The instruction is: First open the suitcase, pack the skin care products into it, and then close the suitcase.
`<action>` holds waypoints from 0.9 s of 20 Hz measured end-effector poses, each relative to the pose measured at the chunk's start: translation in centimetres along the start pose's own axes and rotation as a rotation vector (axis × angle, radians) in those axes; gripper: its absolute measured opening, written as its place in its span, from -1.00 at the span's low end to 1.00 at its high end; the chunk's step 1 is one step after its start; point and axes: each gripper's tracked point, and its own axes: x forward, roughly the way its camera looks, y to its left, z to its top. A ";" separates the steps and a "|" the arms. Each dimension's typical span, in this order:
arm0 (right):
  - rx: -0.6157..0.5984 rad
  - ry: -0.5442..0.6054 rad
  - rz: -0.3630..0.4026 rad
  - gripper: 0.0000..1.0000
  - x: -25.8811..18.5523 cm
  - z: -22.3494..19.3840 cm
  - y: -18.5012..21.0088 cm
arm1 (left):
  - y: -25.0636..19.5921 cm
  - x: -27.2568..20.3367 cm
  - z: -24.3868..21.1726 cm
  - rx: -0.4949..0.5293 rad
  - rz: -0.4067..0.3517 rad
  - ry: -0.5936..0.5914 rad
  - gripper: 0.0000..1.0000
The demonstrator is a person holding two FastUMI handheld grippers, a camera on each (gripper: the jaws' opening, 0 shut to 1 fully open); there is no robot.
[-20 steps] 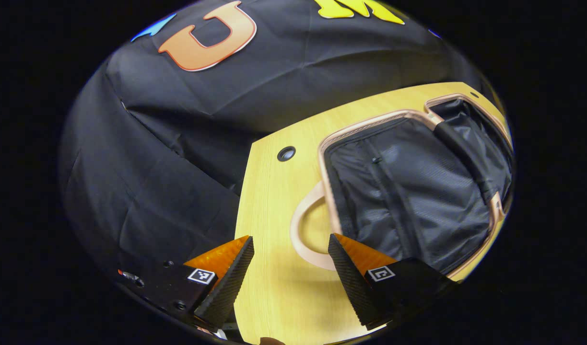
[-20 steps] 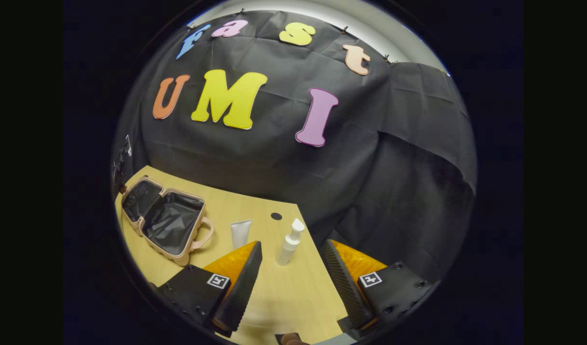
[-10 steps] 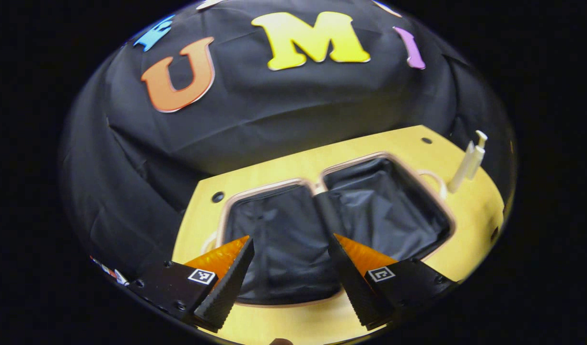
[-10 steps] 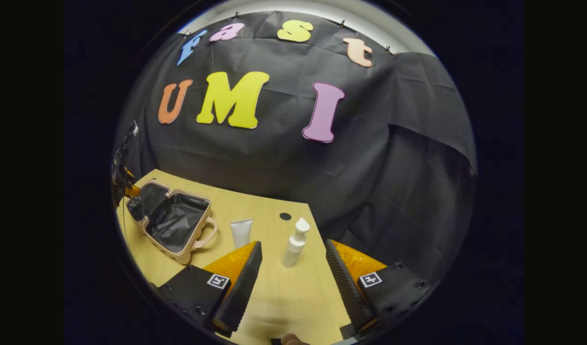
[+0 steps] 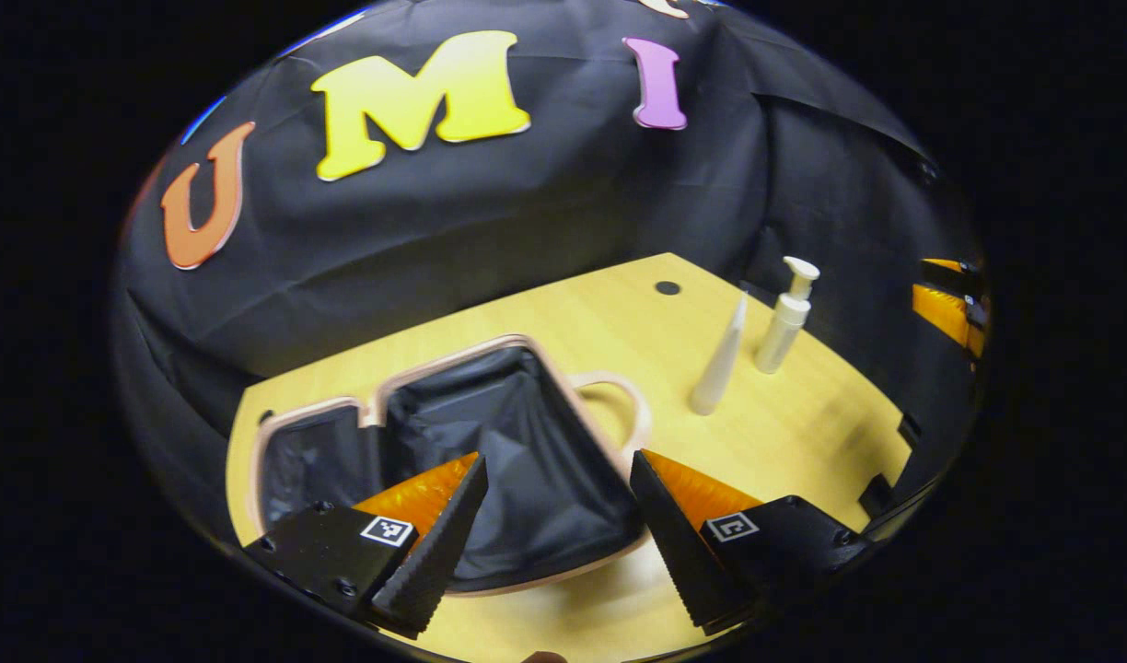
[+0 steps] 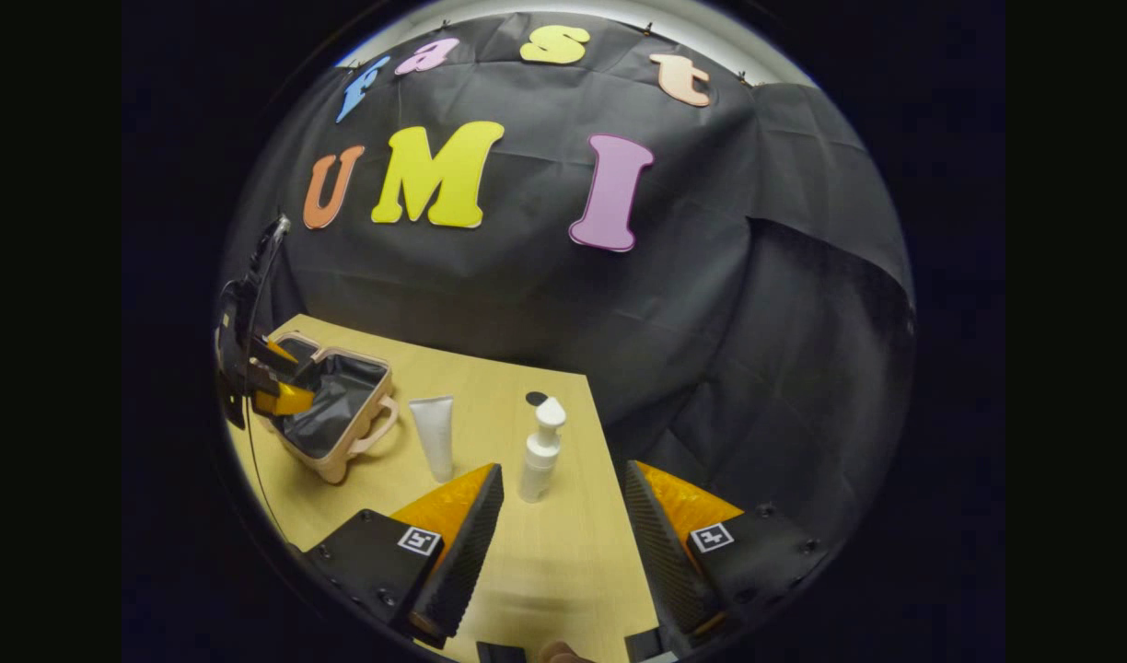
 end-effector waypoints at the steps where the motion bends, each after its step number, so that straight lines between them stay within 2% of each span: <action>1: -0.001 0.010 -0.004 0.58 0.2 -0.4 -0.8 | -2.2 1.1 0.3 -0.003 -0.046 0.000 0.99; 4: -0.003 0.034 -0.022 0.59 0.6 -1.4 -3.2 | -6.8 4.4 1.1 0.022 -0.139 0.002 0.99; 7: -0.009 0.055 -0.044 0.56 1.0 -2.4 -5.6 | -9.1 7.8 0.8 0.040 -0.180 0.031 0.99; 16: -0.047 0.148 -0.086 0.59 2.3 -6.7 -10.7 | -12.5 16.4 1.2 0.013 -0.150 0.042 0.98; 18: -0.052 0.166 -0.084 0.56 2.8 -7.5 -11.3 | -11.9 17.4 1.2 -0.006 -0.112 0.034 0.83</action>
